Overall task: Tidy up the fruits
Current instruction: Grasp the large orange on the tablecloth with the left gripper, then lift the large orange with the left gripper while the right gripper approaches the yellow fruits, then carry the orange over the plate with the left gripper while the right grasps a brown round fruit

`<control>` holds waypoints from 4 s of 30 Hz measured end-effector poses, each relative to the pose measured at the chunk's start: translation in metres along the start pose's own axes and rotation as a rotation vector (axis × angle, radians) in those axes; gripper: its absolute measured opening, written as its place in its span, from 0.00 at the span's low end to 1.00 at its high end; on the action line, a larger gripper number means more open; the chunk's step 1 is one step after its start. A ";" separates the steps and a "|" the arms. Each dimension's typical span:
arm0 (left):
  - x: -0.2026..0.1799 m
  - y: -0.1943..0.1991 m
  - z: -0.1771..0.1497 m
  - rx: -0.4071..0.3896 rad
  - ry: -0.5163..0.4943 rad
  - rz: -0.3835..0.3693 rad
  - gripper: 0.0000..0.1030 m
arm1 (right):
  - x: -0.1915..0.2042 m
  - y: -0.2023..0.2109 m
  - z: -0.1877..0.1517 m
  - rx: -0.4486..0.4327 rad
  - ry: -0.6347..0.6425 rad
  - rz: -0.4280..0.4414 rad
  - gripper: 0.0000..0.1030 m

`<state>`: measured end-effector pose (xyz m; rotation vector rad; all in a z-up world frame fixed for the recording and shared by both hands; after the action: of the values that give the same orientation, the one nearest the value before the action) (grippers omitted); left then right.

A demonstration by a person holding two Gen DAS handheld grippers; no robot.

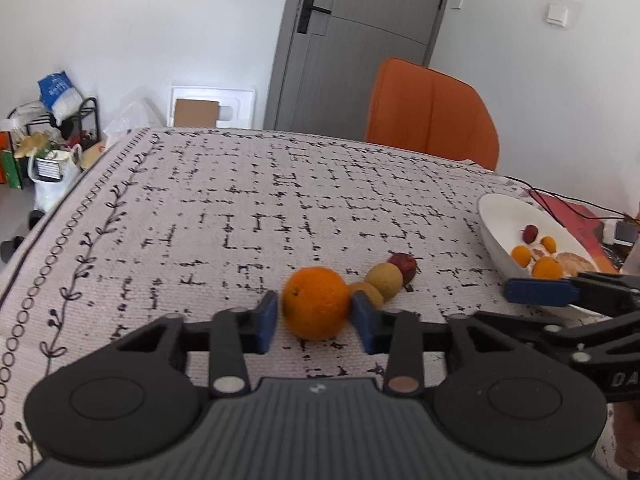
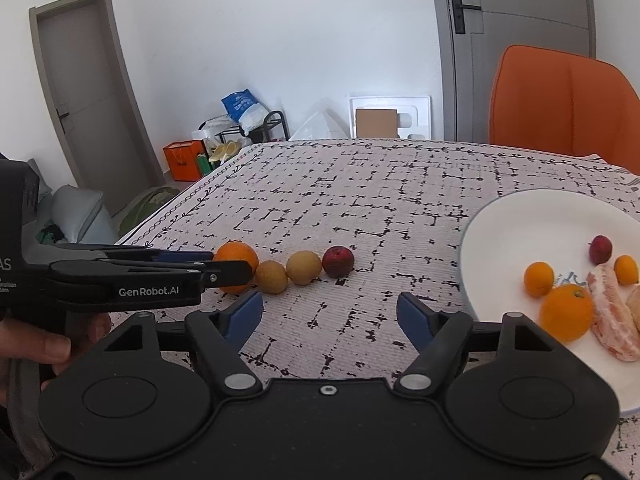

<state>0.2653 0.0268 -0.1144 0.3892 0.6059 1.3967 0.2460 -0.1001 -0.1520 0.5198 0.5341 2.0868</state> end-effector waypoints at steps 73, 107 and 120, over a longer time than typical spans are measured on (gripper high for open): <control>-0.027 0.039 0.018 -0.072 -0.057 -0.021 0.35 | -0.019 0.021 0.010 -0.058 -0.028 -0.047 0.22; -0.142 0.012 0.032 -0.066 -0.255 -0.201 0.35 | -0.106 0.087 -0.022 -0.121 -0.180 -0.217 0.22; -0.168 -0.001 0.032 -0.046 -0.295 -0.210 0.35 | -0.128 0.094 -0.034 -0.136 -0.233 -0.235 0.28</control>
<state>0.2757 -0.1354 -0.0622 0.4705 0.3603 1.1240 0.2305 -0.2616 -0.1488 0.5817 0.2999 1.7959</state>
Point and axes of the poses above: each gripper's, at about its wrist camera, not at the fingertips, and y roughly against the way its jaws point, x to its left, z to its top, the point moved 6 cm from there along -y, roughly the way its jaws point, and after that the axes turned 2 degrees about -y, right-handed, at the moved point
